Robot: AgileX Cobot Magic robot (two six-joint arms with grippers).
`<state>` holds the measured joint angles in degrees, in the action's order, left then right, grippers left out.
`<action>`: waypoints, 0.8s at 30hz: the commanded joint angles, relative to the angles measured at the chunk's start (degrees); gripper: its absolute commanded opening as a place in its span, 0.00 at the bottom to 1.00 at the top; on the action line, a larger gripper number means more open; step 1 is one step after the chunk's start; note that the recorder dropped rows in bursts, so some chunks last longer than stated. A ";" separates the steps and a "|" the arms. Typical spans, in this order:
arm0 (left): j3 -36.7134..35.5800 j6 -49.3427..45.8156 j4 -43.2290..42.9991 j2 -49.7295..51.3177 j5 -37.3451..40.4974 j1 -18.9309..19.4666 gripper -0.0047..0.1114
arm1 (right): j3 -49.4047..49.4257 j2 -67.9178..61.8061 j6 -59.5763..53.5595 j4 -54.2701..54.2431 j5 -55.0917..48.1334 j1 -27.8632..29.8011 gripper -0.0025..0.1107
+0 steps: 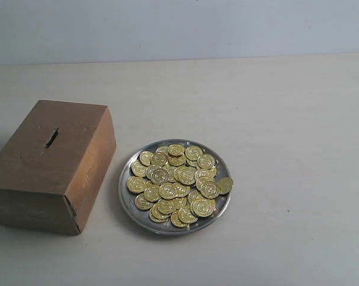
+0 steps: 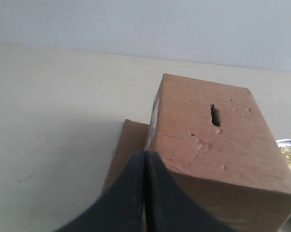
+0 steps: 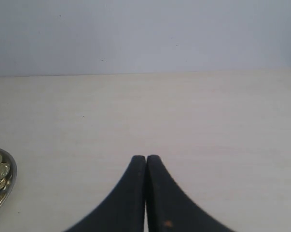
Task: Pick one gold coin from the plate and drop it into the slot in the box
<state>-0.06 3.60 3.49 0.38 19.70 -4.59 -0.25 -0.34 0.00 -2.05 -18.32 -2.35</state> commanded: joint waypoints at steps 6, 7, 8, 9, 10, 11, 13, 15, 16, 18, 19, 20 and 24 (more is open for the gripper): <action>0.06 -1.86 -0.68 -0.38 0.12 0.12 0.04 | 0.25 0.34 0.00 -0.05 0.79 0.34 0.02; 0.06 -1.86 -0.68 -0.38 0.12 0.12 0.04 | 0.25 0.34 0.00 -0.05 0.79 0.34 0.02; 0.06 -1.86 -0.68 -0.38 0.12 0.12 0.04 | 0.25 0.34 0.00 -0.05 0.79 0.34 0.02; 0.06 -1.86 -0.68 -0.38 0.12 0.12 0.04 | 0.25 0.34 0.00 -0.05 0.79 0.34 0.02; 0.06 -1.86 -0.68 -0.38 0.27 0.12 0.04 | 0.25 0.34 0.00 -0.05 0.79 0.34 0.02; 0.06 -1.86 -0.68 -0.38 0.27 0.12 0.04 | 0.25 0.34 0.00 -0.05 0.79 0.34 0.02; 0.06 -2.01 -0.68 -0.38 0.26 0.12 0.04 | 0.25 0.34 0.00 -0.05 0.79 0.34 0.02; 0.06 -2.52 -0.68 -0.38 0.26 0.12 0.04 | 0.25 0.34 0.00 -0.05 0.79 0.34 0.02; 0.06 -2.64 -0.68 -0.38 0.26 0.12 0.04 | 0.25 0.34 0.00 -0.05 0.79 0.34 0.02; 0.06 -2.64 -0.68 -0.38 0.58 0.12 0.04 | 0.25 0.34 0.00 -0.05 0.79 0.34 0.02; 0.06 -2.64 -0.68 -0.38 0.71 0.12 0.04 | 0.25 0.34 0.00 -0.05 0.79 0.34 0.02; 0.06 -2.64 -0.68 -0.38 0.71 0.12 0.04 | 0.25 0.34 0.00 -0.05 0.79 0.34 0.02; 0.06 -2.64 -0.68 -0.38 0.71 0.12 0.04 | 0.25 0.34 0.00 -0.05 0.79 0.34 0.02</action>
